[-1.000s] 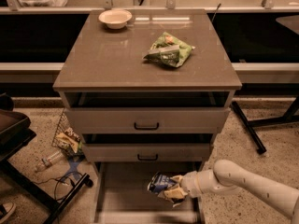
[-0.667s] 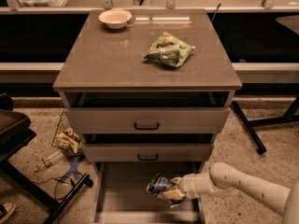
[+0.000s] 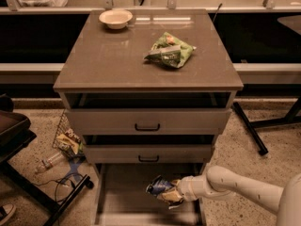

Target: Place blue chip bag into bottom drawer

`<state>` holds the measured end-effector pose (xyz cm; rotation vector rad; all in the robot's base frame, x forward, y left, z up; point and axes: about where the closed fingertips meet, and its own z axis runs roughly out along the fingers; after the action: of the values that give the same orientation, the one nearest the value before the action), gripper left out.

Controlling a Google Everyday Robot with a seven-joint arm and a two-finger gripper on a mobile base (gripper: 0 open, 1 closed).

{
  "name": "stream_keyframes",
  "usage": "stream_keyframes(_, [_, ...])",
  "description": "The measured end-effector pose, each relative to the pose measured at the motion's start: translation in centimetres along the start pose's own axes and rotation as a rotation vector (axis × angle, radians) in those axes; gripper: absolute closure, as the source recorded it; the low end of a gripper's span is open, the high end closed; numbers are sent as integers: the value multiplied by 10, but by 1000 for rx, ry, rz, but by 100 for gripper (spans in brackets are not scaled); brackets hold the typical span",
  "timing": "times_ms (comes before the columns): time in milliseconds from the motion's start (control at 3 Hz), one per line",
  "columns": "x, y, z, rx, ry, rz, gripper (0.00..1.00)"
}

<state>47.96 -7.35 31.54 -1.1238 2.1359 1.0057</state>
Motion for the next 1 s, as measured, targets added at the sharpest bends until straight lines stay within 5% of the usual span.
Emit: stream_keyframes(1000, [0, 4, 6, -12, 1, 0, 36])
